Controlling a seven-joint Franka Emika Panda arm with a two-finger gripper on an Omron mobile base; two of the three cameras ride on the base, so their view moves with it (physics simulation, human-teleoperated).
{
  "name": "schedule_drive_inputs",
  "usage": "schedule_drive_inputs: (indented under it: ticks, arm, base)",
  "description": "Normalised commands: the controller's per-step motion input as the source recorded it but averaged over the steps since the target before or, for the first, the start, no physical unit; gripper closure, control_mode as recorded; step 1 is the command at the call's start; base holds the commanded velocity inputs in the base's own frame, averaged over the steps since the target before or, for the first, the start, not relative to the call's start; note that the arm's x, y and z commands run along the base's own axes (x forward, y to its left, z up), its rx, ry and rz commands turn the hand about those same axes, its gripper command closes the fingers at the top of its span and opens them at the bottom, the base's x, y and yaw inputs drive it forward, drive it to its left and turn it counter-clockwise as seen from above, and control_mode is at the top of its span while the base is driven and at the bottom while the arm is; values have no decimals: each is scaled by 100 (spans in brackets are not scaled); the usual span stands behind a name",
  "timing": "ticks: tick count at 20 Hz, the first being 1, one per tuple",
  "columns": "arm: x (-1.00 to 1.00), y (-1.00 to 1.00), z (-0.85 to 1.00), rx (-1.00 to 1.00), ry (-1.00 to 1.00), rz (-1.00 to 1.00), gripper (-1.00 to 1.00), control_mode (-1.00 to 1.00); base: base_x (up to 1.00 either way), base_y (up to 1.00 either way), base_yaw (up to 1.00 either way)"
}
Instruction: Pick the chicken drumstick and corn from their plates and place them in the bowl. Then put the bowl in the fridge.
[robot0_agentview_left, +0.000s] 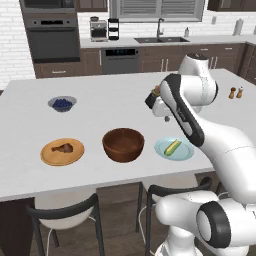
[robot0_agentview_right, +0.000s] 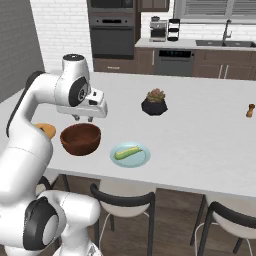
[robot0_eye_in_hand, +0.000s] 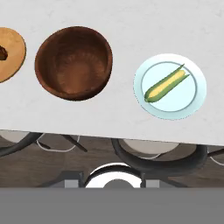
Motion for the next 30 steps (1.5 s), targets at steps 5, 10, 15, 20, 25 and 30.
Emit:
schedule_drive_inputs:
  ticks: [5,10,15,20,25,30]
  arm:
    - [0,0,-10,-4,0,0,-100,-100]
    - [0,-24,-30,-2,2,-9,-100,-100]
    - [16,-55,-52,-5,2,-28,-100,-100]
    - [56,-43,-51,-1,1,-33,-100,-100]
    - [97,-2,-65,-1,5,-37,-100,-100]
    - [95,-6,-42,2,12,-18,-100,-100]
  base:
    - [0,0,0]
    - [0,0,0]
    - [0,0,0]
    - [0,0,0]
    - [0,0,0]
    - [0,0,0]
